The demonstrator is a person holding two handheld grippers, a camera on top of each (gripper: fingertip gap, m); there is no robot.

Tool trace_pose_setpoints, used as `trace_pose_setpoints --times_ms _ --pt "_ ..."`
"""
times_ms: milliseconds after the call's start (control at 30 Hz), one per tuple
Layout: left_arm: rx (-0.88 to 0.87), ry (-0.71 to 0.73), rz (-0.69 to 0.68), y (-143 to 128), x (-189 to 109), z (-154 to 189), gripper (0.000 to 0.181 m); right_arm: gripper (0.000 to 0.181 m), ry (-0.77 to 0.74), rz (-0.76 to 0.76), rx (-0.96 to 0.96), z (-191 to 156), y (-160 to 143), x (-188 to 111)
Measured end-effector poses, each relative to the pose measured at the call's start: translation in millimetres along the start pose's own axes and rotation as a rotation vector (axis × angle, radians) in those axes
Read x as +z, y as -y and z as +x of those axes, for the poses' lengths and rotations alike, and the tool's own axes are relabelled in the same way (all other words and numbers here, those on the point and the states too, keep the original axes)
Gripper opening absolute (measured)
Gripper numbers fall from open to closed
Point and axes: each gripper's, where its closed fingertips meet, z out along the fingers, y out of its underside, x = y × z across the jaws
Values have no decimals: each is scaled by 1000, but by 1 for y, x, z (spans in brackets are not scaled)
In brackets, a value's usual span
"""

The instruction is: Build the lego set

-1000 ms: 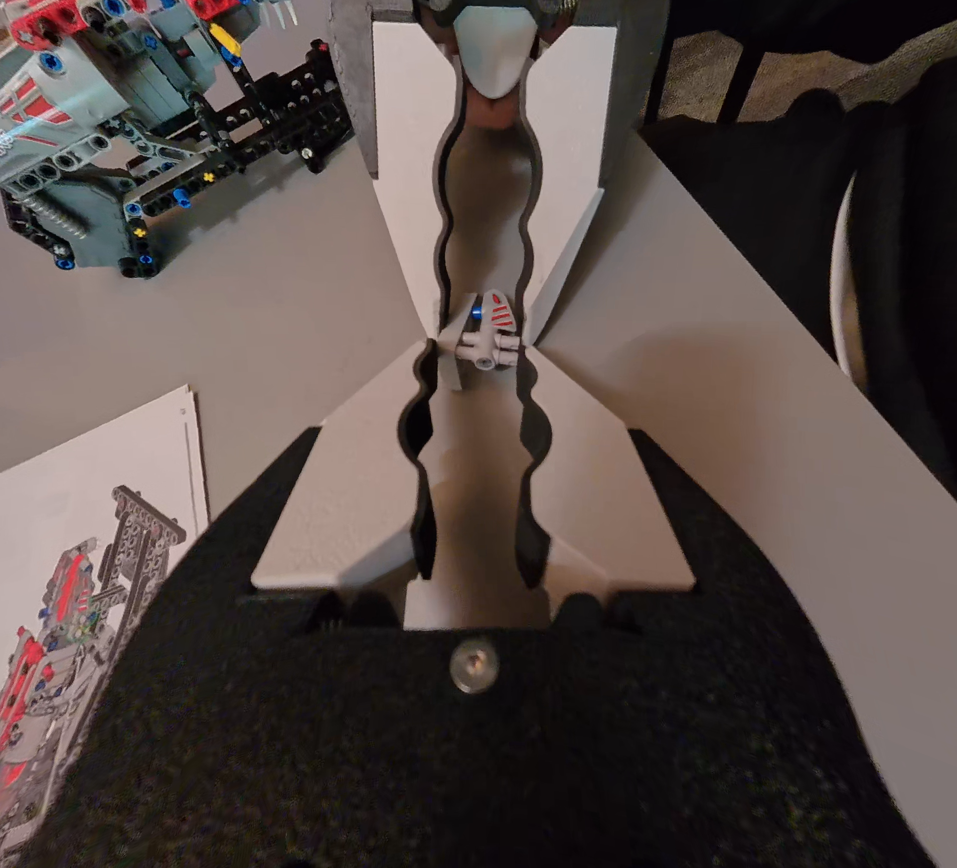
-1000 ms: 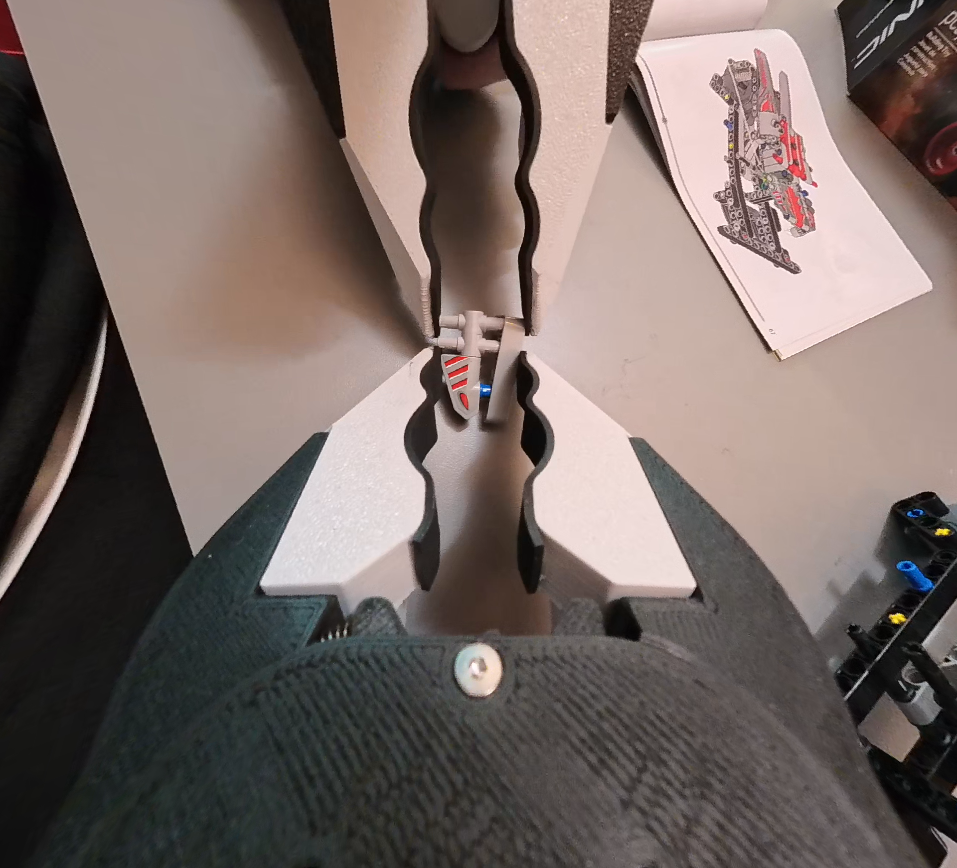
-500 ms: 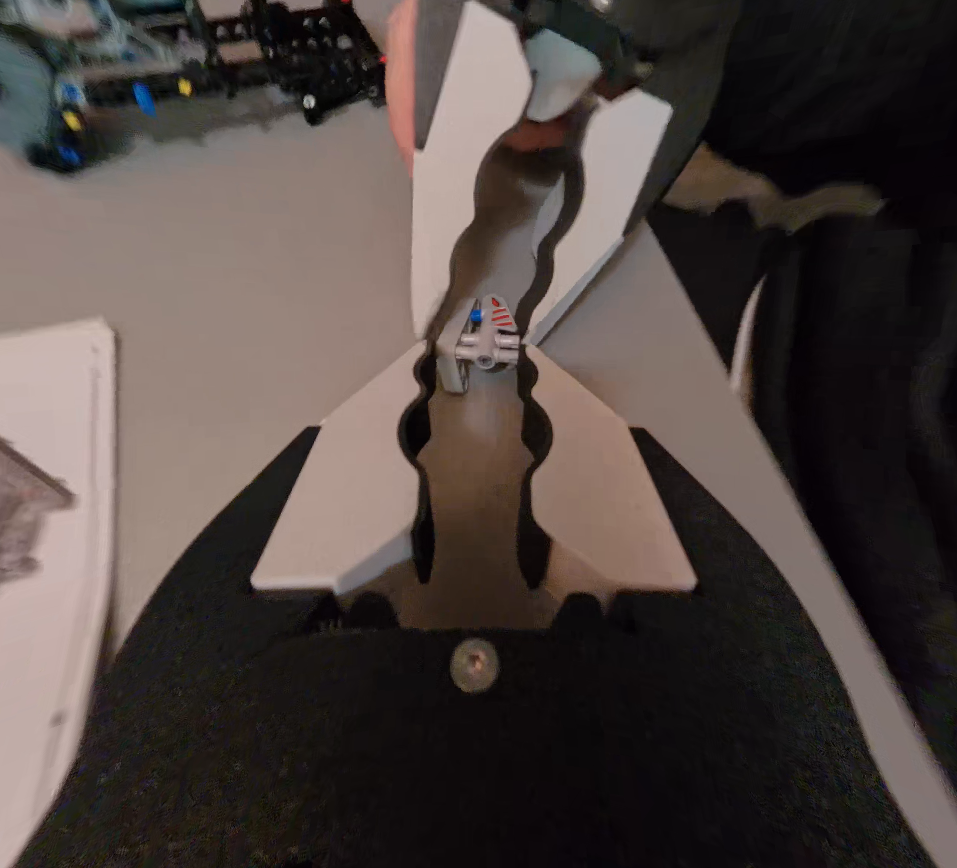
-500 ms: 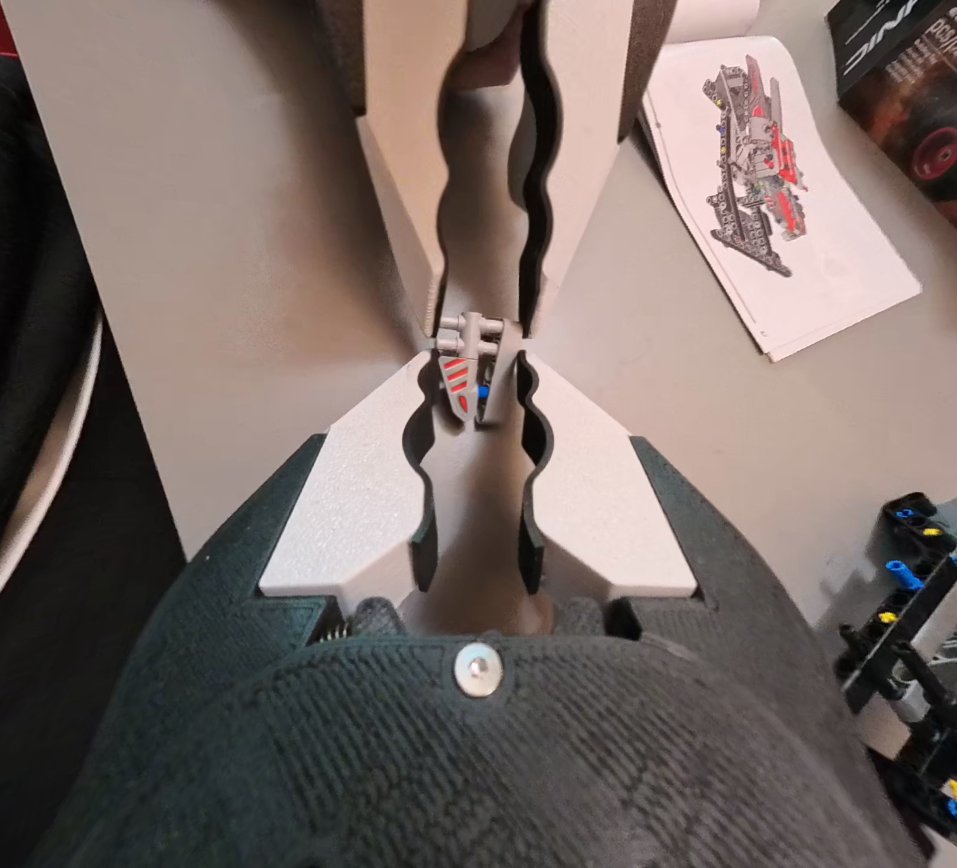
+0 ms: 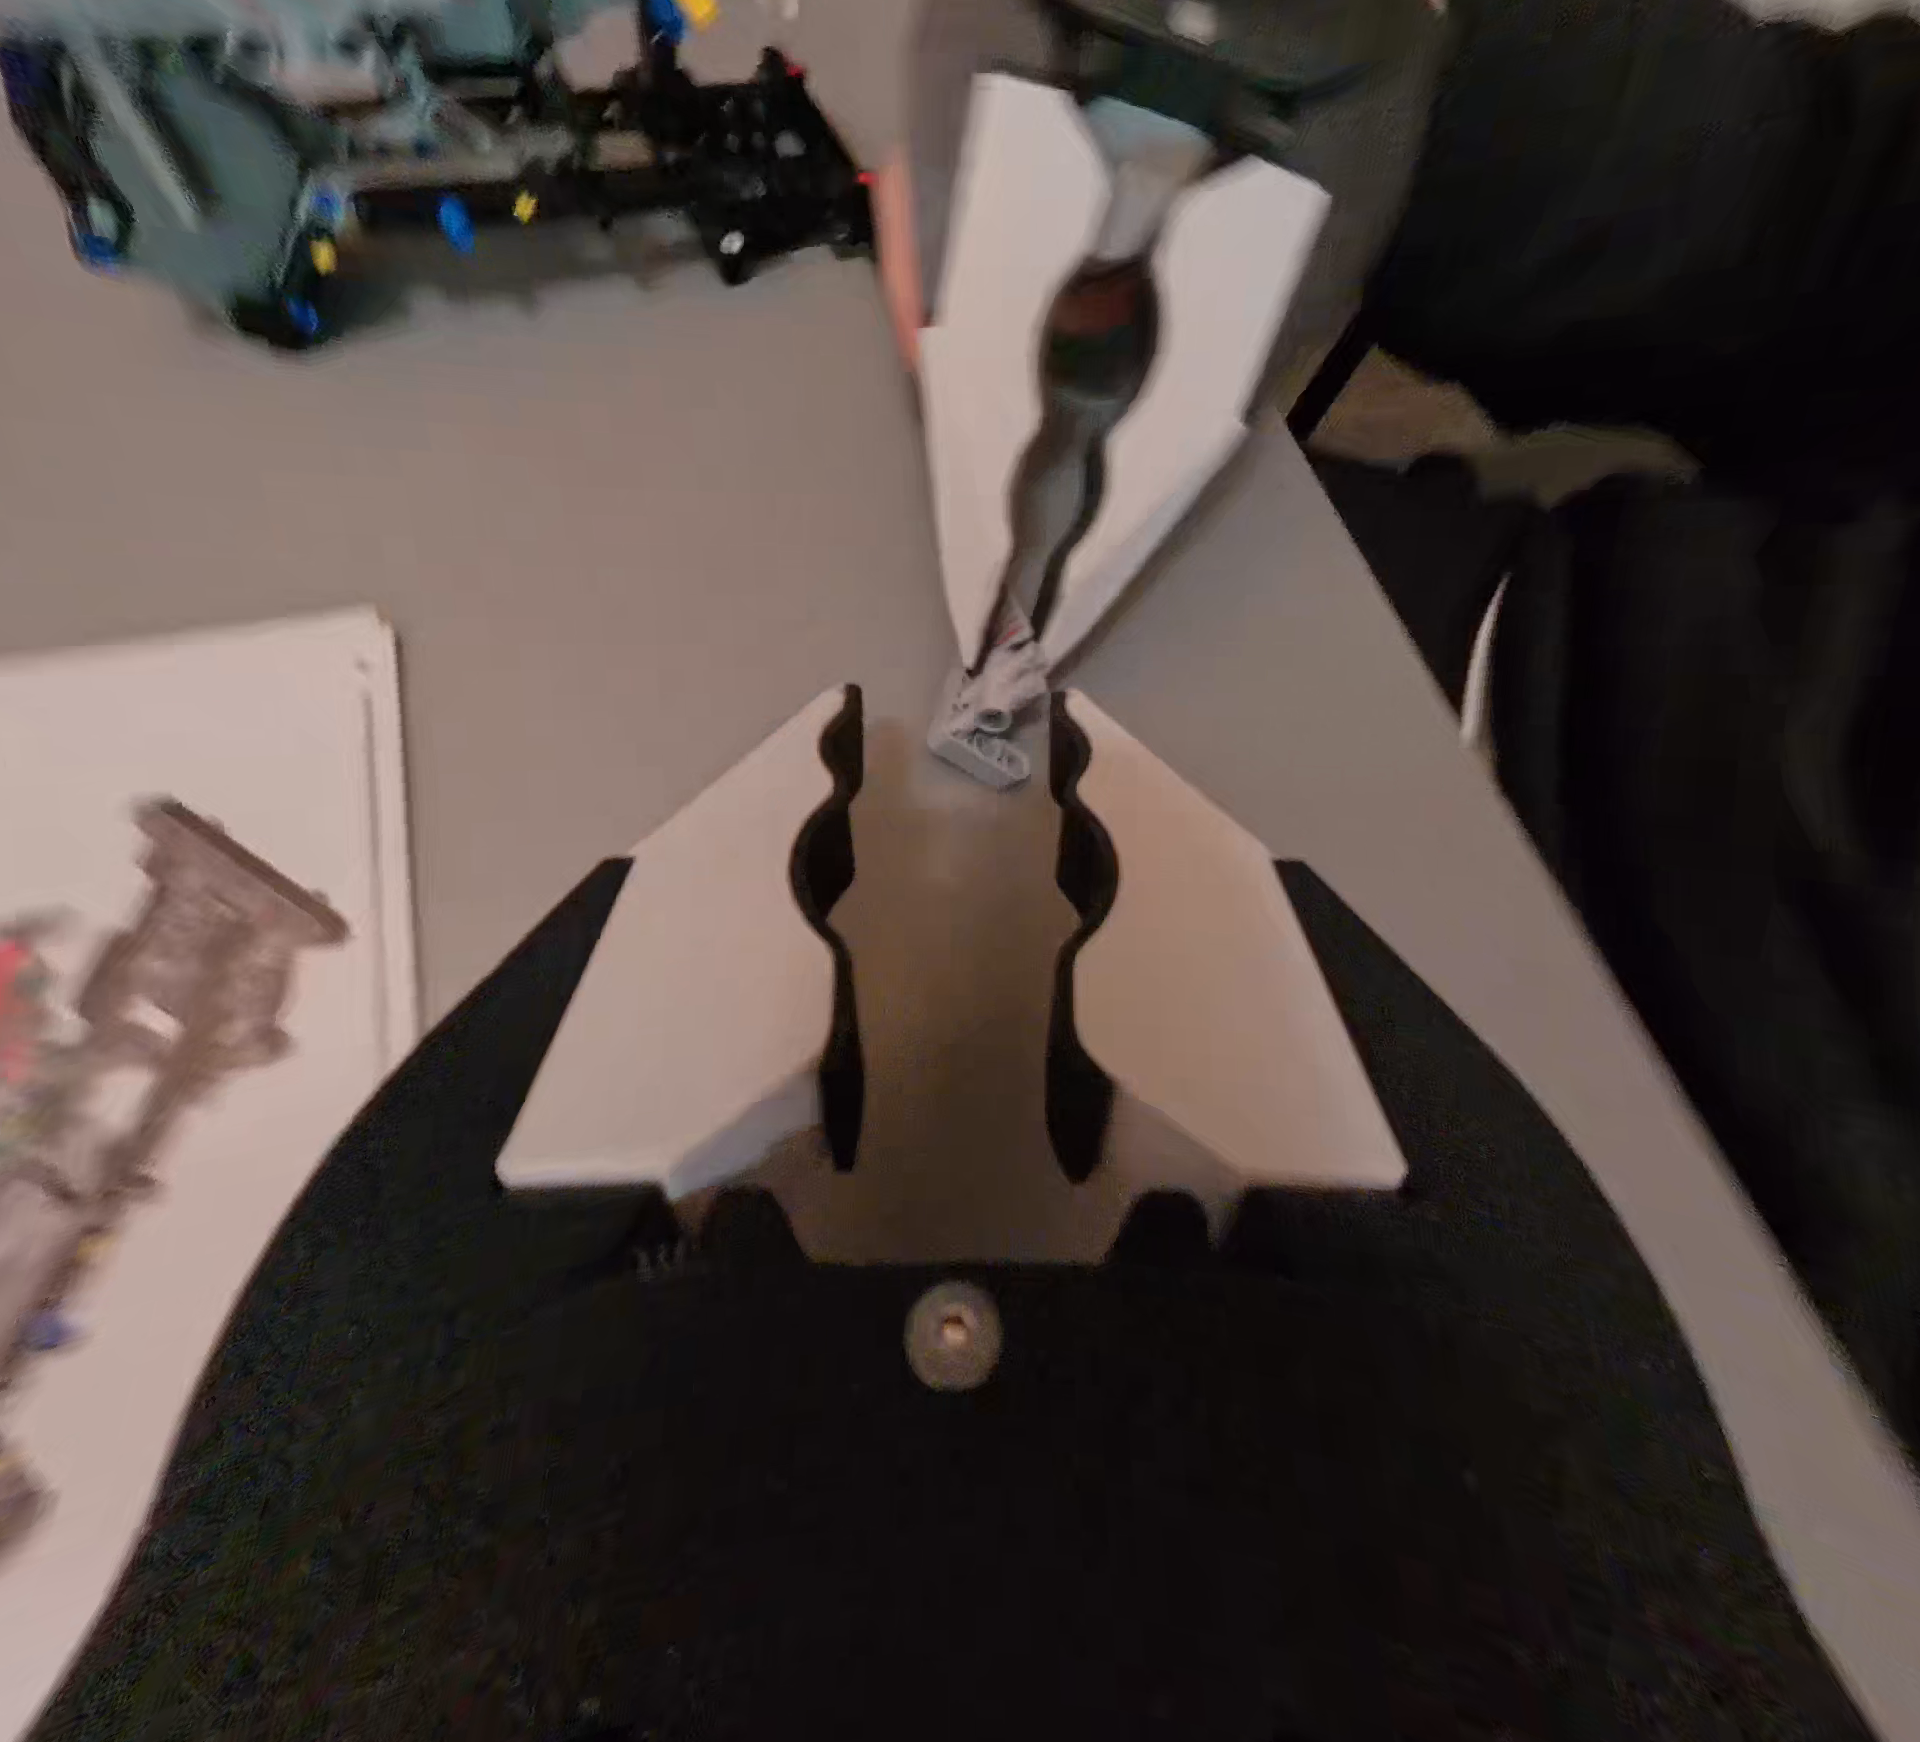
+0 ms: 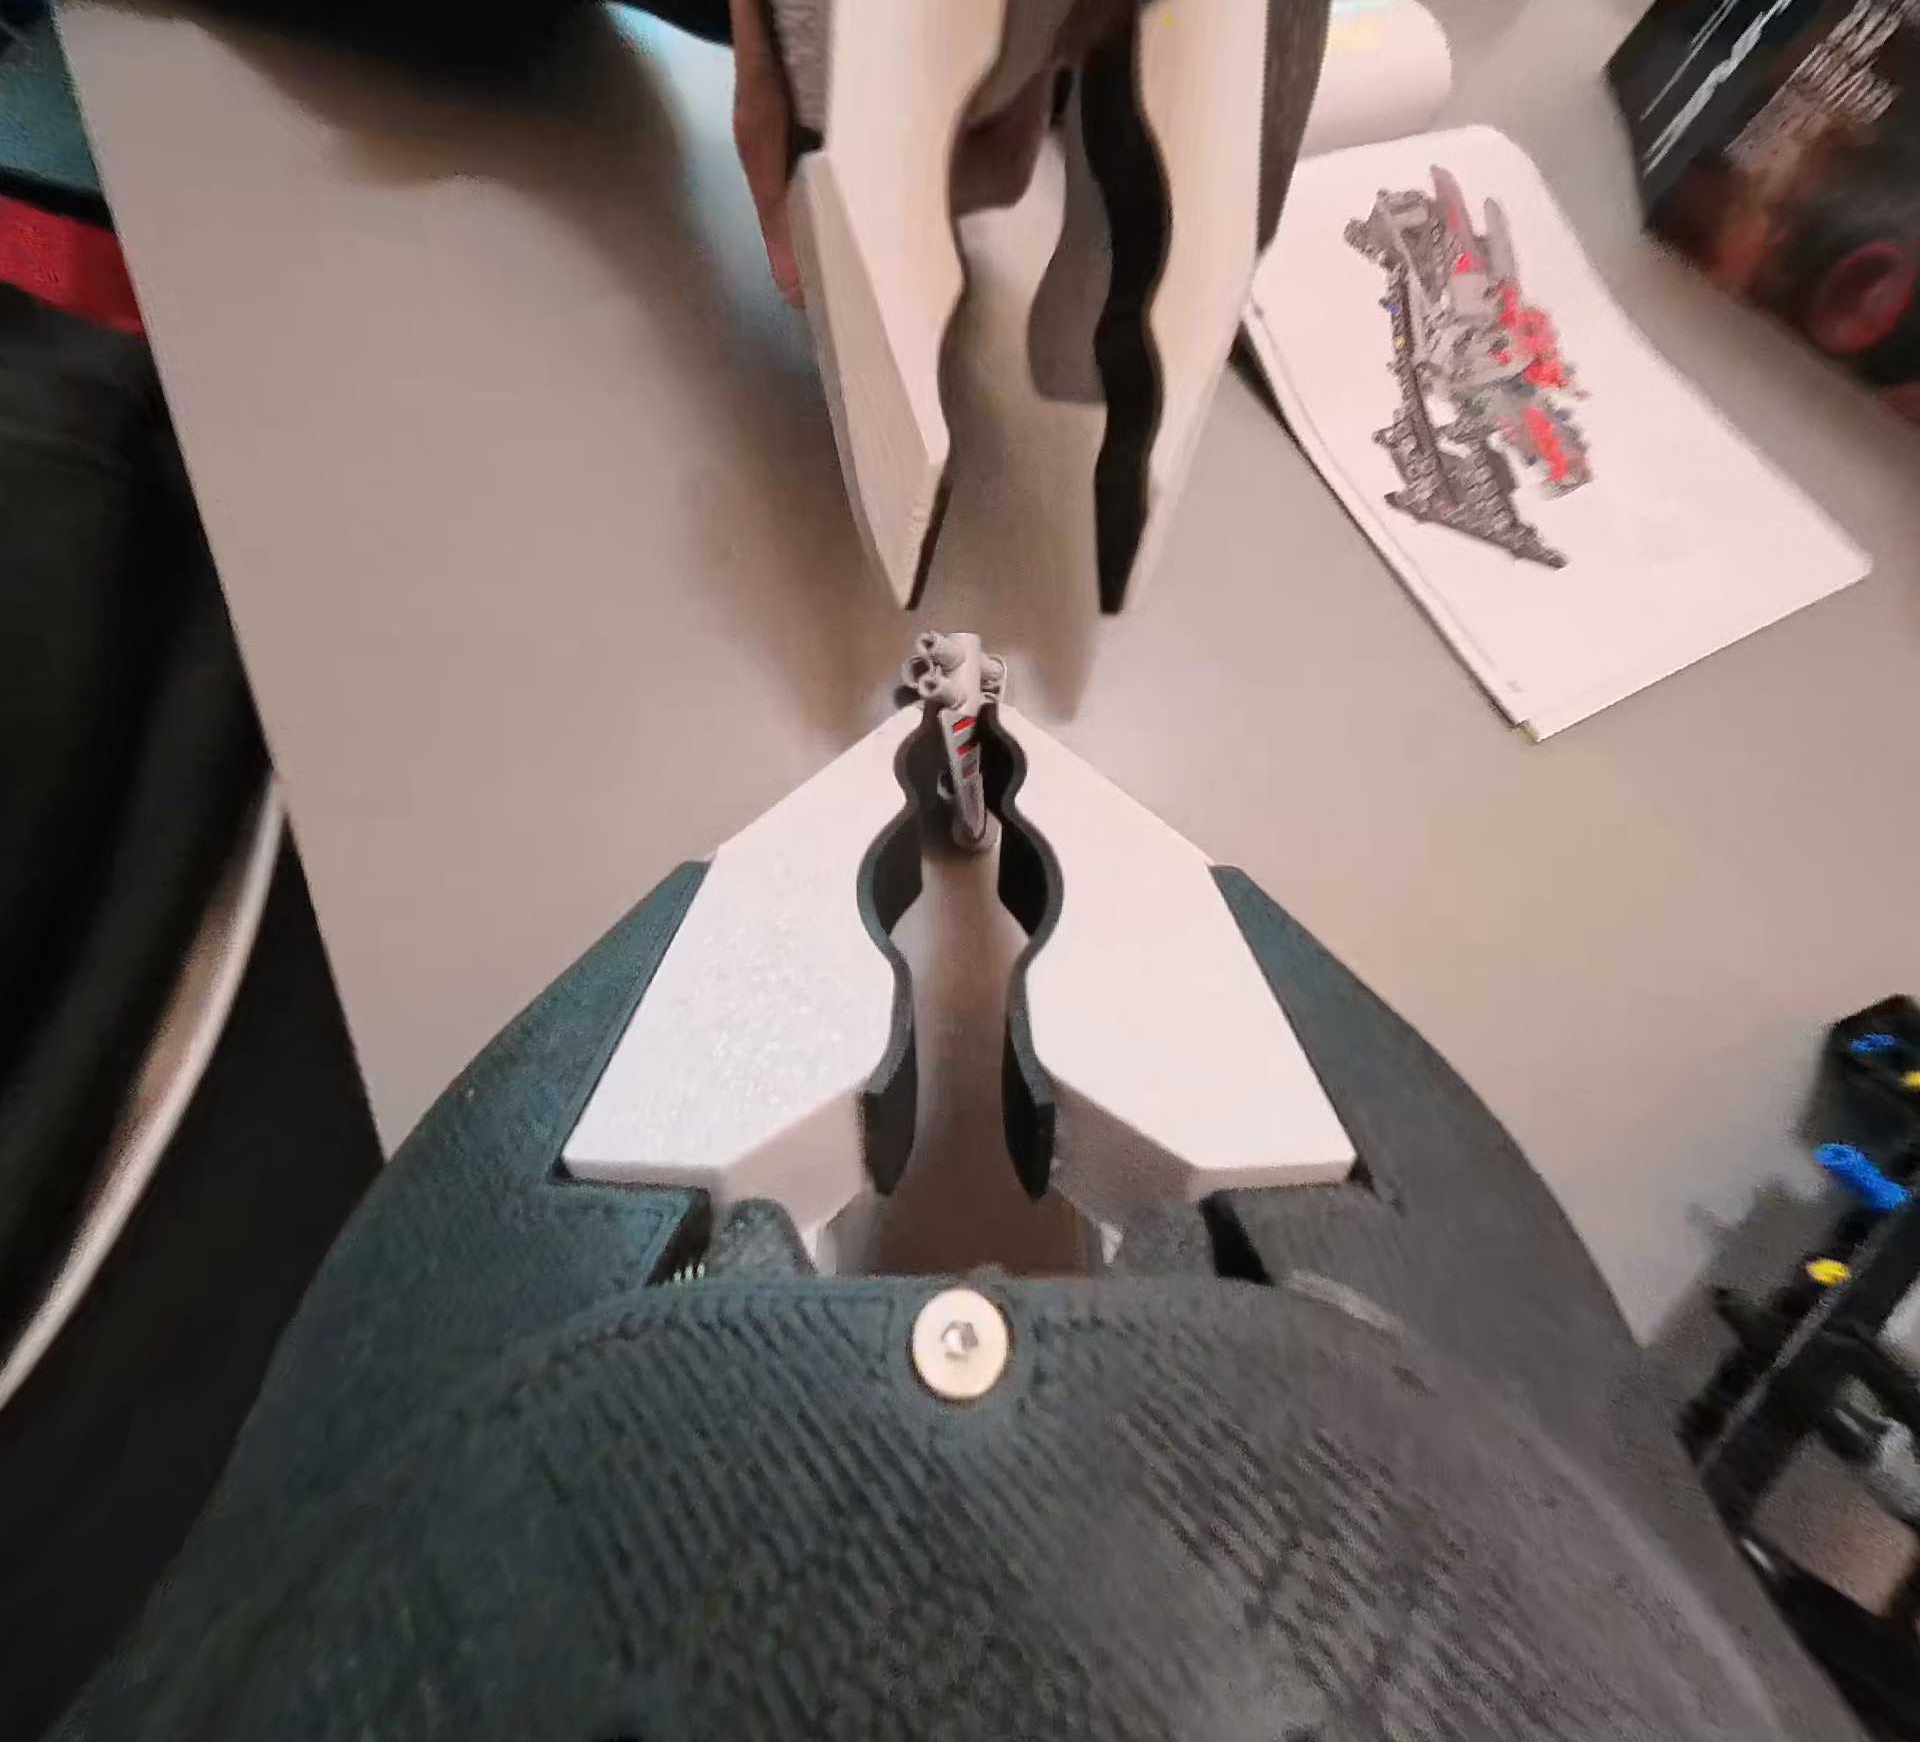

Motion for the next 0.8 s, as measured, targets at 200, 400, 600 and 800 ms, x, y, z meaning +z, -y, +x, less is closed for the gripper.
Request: trace_pose_setpoints --times_ms 200,400,600,800 --pt "253 69 -66 -9 5 1 12 20 93 -1 149 9 3 6" --pt "203 67 -7 -5 6 -6 16 18 -83 -26 67 16 3 4" --pt "229 76 -38 -14 13 -10 5 4 -86 12 57 14 8 9" --pt "228 19 -6 -11 9 -8 4 4 -43 14 77 14 9 9"
